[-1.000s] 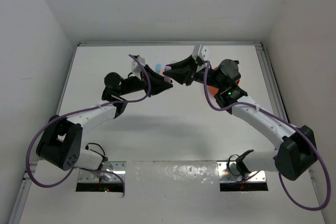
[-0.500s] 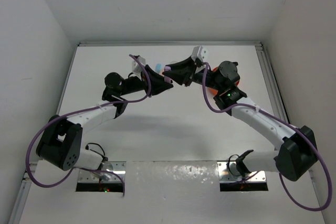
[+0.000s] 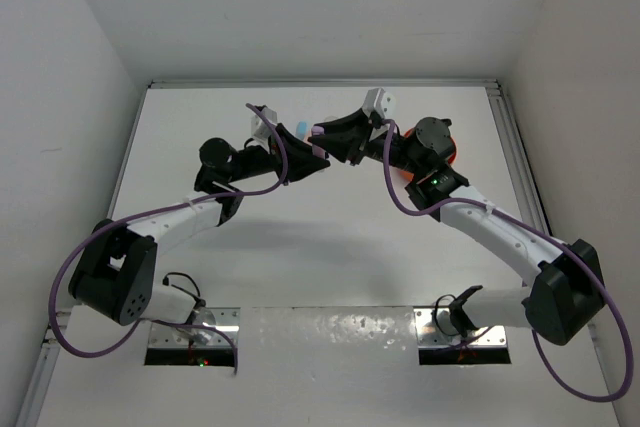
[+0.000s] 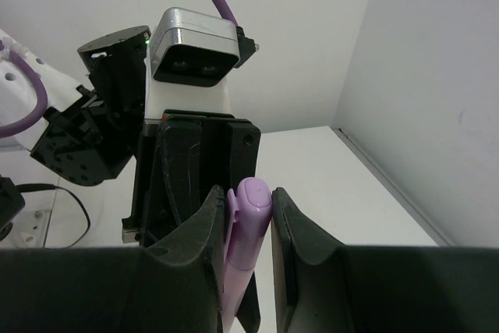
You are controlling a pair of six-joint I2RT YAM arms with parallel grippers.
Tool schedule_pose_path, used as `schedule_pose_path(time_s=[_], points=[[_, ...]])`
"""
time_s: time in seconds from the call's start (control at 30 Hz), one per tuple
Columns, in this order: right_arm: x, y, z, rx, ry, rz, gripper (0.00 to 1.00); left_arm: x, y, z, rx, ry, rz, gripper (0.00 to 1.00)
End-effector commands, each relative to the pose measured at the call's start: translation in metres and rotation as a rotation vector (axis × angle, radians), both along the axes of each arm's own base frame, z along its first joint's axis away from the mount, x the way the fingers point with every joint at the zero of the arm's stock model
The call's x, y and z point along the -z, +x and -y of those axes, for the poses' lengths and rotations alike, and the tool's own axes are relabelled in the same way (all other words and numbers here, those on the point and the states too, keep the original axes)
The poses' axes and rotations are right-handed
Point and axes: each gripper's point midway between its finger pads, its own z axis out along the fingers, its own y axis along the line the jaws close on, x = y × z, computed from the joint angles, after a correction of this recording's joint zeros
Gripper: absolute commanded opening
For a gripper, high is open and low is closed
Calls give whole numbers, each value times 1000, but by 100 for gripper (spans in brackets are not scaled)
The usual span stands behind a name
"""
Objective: Sort the stationery into containers
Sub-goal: Close the pen cap on the pen.
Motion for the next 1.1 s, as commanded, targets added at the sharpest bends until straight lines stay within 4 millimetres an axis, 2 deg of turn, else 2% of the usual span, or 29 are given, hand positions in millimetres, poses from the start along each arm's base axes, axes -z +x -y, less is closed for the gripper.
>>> schedule_pose_path(time_s=[0.0, 0.13, 0.27, 0.5, 0.67, 0.87, 1.07], points=[[161, -38, 1, -120, -358, -423, 0, -184, -80, -53, -83, -519, 729, 0], [167, -42, -1, -122, -361, -438, 0, -184, -79, -53, -87, -516, 725, 0], [159, -38, -2, -105, -350, -420, 0, -184, -79, -53, -85, -515, 728, 0], [157, -37, -5, -98, -339, -422, 0, -180, -76, -50, -80, -504, 713, 0], [170, -43, -7, -102, -335, -452, 0, -180, -75, -51, -86, -501, 714, 0], [162, -40, -8, -99, -321, -418, 0, -182, -76, -48, -75, -486, 713, 0], [165, -41, -11, -117, -336, -431, 0, -182, -78, -49, -75, -486, 716, 0]])
